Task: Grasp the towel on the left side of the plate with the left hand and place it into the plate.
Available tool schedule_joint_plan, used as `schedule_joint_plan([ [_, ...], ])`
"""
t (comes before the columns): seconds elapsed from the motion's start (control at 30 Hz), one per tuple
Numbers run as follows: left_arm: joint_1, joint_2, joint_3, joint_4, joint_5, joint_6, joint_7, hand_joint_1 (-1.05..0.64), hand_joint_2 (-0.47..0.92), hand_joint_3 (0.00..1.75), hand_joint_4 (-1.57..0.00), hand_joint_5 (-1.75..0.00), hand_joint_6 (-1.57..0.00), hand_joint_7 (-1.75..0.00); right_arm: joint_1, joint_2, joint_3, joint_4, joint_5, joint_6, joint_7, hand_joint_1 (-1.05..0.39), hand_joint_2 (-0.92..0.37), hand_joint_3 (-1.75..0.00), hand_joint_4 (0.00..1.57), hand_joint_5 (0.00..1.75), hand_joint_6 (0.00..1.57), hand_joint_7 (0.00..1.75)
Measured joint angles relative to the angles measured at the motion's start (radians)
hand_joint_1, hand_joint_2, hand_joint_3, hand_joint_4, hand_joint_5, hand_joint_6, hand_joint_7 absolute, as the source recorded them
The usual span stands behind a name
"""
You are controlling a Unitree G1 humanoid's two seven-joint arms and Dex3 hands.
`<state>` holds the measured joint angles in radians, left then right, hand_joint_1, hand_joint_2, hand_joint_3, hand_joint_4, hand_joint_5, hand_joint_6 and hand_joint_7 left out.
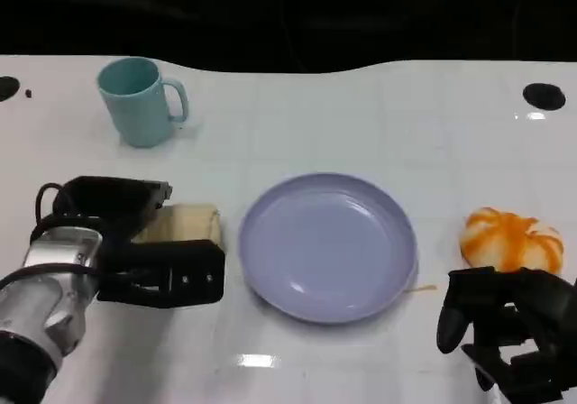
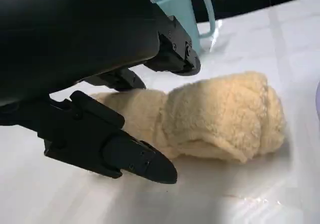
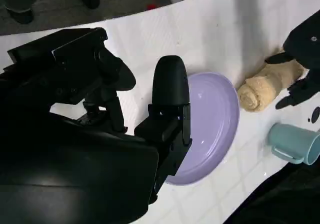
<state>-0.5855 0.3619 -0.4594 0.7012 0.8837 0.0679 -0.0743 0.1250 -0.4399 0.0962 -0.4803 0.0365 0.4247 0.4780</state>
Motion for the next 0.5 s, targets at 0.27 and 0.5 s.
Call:
schedule_joint_plan([
  [0.27, -0.067, -0.023, -0.004, 0.254, -0.083, -0.169, 0.205, -0.22, 0.92, 0.19, -0.82, -1.66, -1.17, -0.33, 0.003, 0.000, -0.001, -0.007, -0.001, 0.000, 0.000, 0.10, -0.67, -0.97, 0.67, 1.67, 0.65, 1.42],
  [0.5, -0.065, -0.022, -0.029, 0.336, -0.092, -0.253, 0.379, -0.23, 0.91, 0.32, -0.87, -1.75, -0.68, -1.51, 0.002, 0.000, -0.003, -0.007, 0.008, 0.003, 0.002, 0.10, -0.66, -0.97, 0.66, 1.68, 0.65, 1.42],
])
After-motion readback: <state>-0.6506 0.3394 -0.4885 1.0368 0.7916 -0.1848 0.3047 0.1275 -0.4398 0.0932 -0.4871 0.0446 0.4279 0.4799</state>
